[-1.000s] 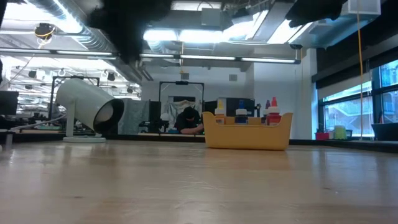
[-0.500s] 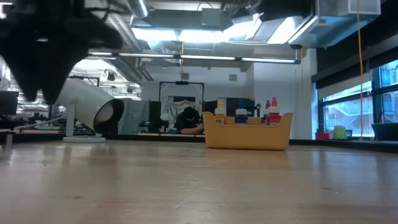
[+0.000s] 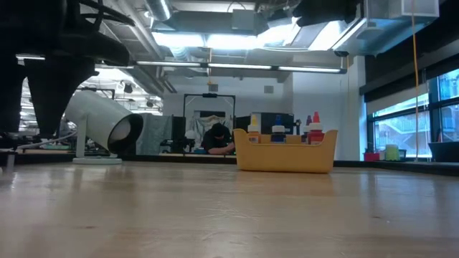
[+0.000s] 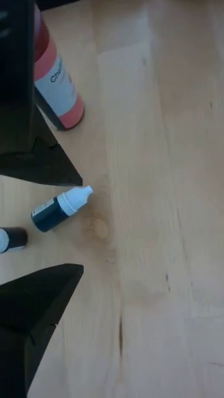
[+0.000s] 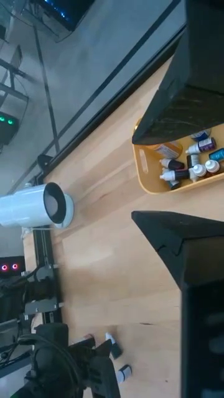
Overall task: Pick & Place food coloring
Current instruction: Put the small green food coloring bottle into the yellow bin
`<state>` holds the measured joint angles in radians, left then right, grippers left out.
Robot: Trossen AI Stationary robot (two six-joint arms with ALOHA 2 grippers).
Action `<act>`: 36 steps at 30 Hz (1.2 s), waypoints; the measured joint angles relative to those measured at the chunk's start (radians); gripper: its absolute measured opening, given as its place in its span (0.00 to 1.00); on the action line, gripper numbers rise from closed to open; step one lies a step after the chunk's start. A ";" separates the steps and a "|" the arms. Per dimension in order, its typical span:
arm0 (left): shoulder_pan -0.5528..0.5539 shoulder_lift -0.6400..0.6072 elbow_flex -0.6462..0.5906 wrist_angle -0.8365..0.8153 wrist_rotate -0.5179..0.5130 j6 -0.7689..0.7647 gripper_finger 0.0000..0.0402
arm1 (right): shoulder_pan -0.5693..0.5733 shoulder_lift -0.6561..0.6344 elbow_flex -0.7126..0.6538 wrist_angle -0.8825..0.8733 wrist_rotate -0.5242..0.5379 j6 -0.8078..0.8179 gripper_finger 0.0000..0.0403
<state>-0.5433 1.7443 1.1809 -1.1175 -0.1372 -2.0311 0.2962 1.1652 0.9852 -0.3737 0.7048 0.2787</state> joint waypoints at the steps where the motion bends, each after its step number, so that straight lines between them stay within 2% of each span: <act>1: 0.000 0.000 0.000 0.001 -0.001 -0.004 0.53 | 0.000 0.000 0.000 0.000 0.000 0.000 0.46; 6: 0.001 0.000 0.000 0.001 0.005 -0.092 0.54 | 0.000 0.000 0.000 -0.002 0.000 0.000 0.46; 14: 0.001 0.043 -0.001 0.018 0.018 -0.104 0.52 | 0.000 0.000 0.000 -0.004 0.000 0.000 0.46; 21: 0.000 0.102 -0.001 0.053 0.114 -0.128 0.50 | 0.000 0.000 0.000 -0.004 0.000 0.000 0.46; 36: 0.002 0.124 -0.020 0.124 0.098 -0.129 0.42 | 0.000 0.000 0.000 -0.016 0.000 0.000 0.46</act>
<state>-0.5411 1.8679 1.1610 -0.9937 -0.0391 -2.1605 0.2962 1.1648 0.9852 -0.3897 0.7044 0.2787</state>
